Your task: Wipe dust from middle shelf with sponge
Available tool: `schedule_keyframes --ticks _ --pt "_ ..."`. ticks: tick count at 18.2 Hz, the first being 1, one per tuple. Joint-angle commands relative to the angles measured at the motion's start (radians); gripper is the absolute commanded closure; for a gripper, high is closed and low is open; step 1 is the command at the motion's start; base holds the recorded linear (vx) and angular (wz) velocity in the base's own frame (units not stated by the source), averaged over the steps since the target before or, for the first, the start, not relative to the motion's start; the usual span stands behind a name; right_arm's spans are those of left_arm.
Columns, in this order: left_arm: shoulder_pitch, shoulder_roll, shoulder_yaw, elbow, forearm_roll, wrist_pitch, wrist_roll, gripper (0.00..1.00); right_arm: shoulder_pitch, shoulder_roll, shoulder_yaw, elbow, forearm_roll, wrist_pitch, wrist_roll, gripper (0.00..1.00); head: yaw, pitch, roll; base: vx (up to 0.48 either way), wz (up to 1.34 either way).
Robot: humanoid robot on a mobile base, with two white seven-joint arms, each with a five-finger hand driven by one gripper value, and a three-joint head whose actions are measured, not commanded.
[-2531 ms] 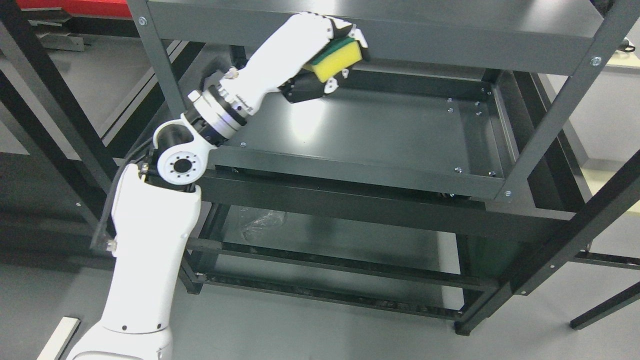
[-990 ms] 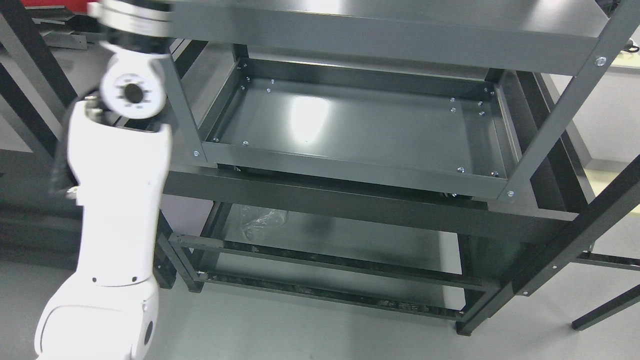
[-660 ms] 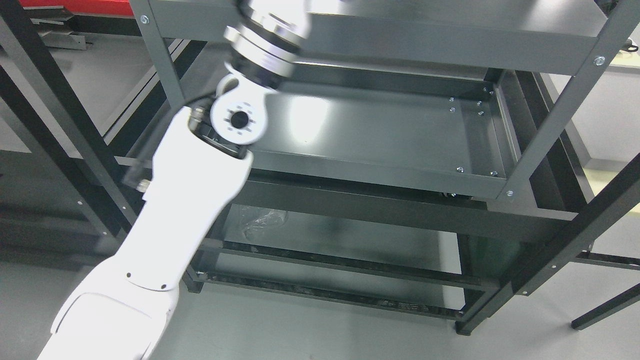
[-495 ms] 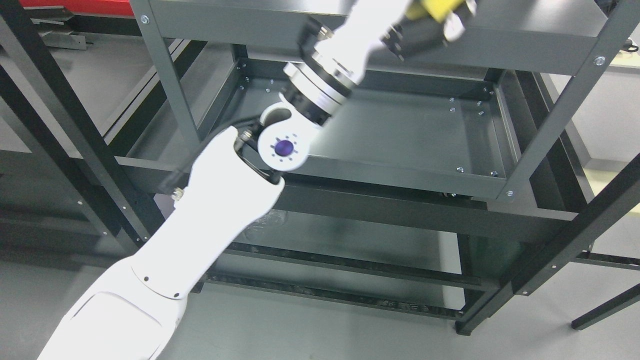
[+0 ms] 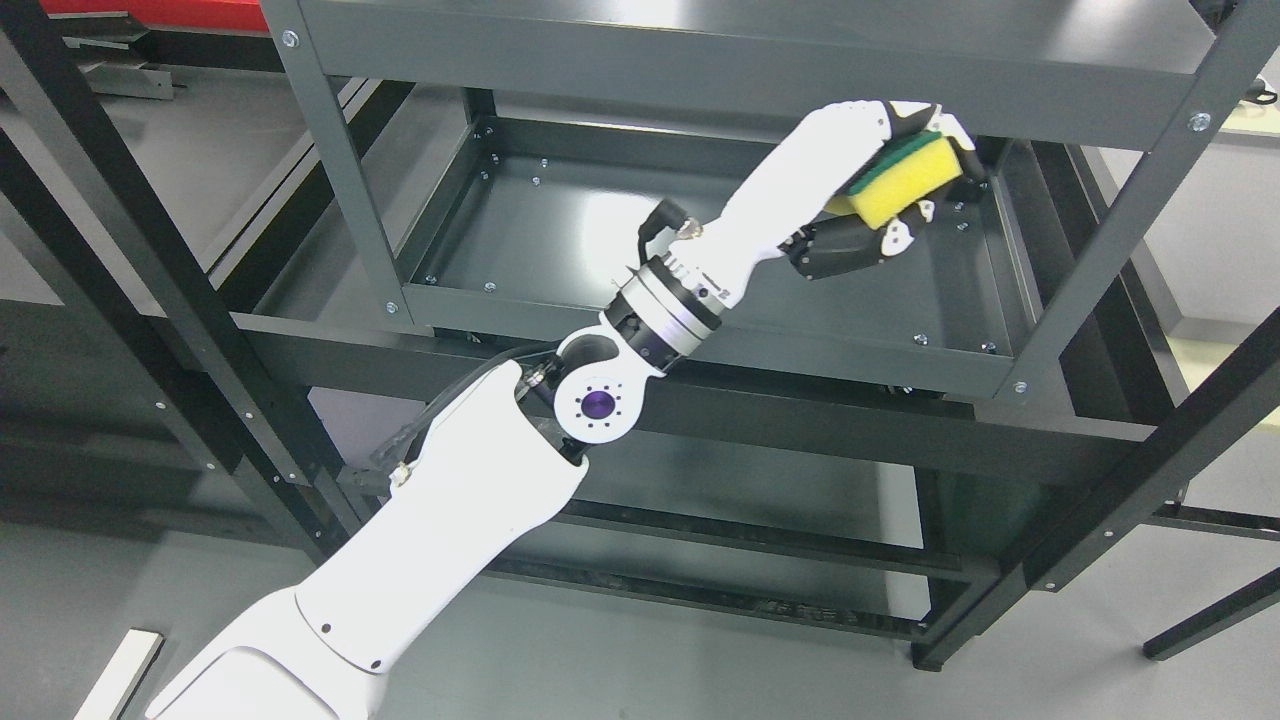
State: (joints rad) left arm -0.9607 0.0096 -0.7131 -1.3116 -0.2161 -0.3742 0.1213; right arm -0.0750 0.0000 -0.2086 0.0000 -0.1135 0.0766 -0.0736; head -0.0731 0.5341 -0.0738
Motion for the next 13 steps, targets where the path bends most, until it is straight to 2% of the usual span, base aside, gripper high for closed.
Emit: schedule_keyframes --ticks 1,6,9,13 --pt "0.069 0.008 0.305 -0.047 -0.017 -0.037 -0.034 1.0 0.0 -0.017 0.0 -0.017 0.0 0.0 0.0 0.0 0.0 0.0 0.0 0.0 0.0" --pt "0.164 0.025 0.509 -0.115 -0.019 -0.132 -0.08 1.0 0.0 -0.017 0.0 -0.017 0.0 0.0 0.0 0.0 0.0 0.0 0.0 0.0 0.0" --pt "0.183 0.11 0.7 -0.106 -0.017 -0.189 -0.118 1.0 0.0 -0.017 0.0 -0.017 0.0 0.0 0.0 0.0 0.0 0.0 0.0 0.0 0.0" --pt "0.229 0.121 0.952 -0.094 -0.011 -0.2 -0.225 1.0 0.0 -0.017 0.0 -0.017 0.0 0.0 0.0 0.0 0.0 0.0 0.0 0.0 0.0"
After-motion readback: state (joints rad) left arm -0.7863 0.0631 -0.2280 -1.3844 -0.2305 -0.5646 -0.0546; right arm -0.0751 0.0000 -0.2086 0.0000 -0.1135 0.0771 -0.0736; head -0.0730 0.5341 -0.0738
